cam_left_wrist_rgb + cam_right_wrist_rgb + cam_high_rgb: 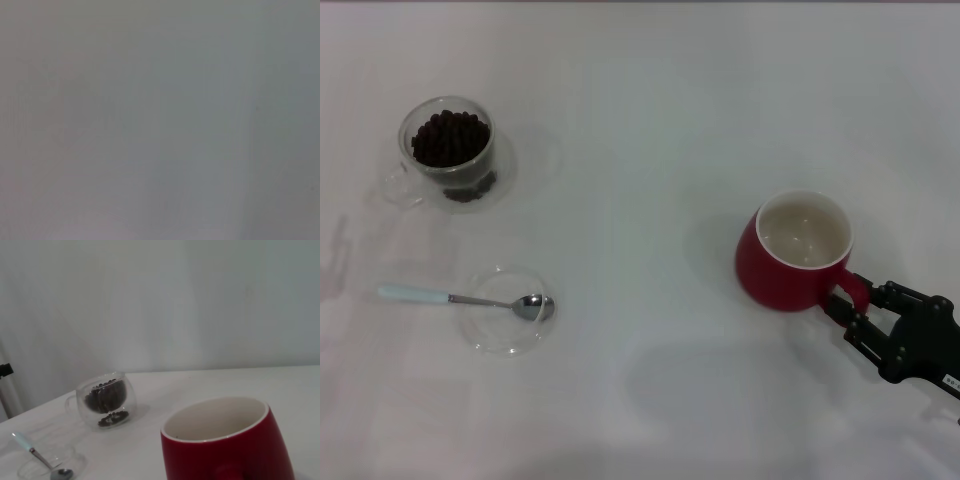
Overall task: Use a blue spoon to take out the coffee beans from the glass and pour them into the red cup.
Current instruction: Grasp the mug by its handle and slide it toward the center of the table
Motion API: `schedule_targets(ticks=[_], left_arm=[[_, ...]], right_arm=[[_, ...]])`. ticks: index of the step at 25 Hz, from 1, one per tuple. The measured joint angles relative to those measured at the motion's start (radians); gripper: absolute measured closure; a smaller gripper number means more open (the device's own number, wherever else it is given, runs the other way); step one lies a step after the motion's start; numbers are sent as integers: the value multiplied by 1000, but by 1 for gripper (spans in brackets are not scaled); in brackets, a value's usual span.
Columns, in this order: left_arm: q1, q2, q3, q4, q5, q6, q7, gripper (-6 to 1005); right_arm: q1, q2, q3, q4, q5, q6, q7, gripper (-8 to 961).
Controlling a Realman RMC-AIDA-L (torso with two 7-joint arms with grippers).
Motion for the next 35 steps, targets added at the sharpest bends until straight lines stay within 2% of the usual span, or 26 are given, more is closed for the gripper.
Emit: schedule_targets(ticks=[1, 6, 12, 19, 28, 35], left_arm=[[-2, 0, 0, -1, 0, 0, 0, 450], [-6, 0, 0, -2, 0, -1, 0, 450], [-9, 1, 0, -10, 0, -1, 0, 451], [-14, 1, 0, -13, 0, -1, 0, 450], [-16, 1, 0, -14, -10, -1, 0, 450], [-16, 1, 0, -14, -10, -1, 0, 450]], right_arm=[[3, 0, -1, 0, -1, 0, 3, 395], [9, 0, -9, -2, -10, -1, 7, 569], [14, 0, -13, -16, -11, -12, -20, 676], [47, -1, -48, -34, -55, -14, -18, 741], [82, -2, -196, -106, -61, -9, -12, 782], [84, 0, -271, -174, -62, 1, -7, 813]])
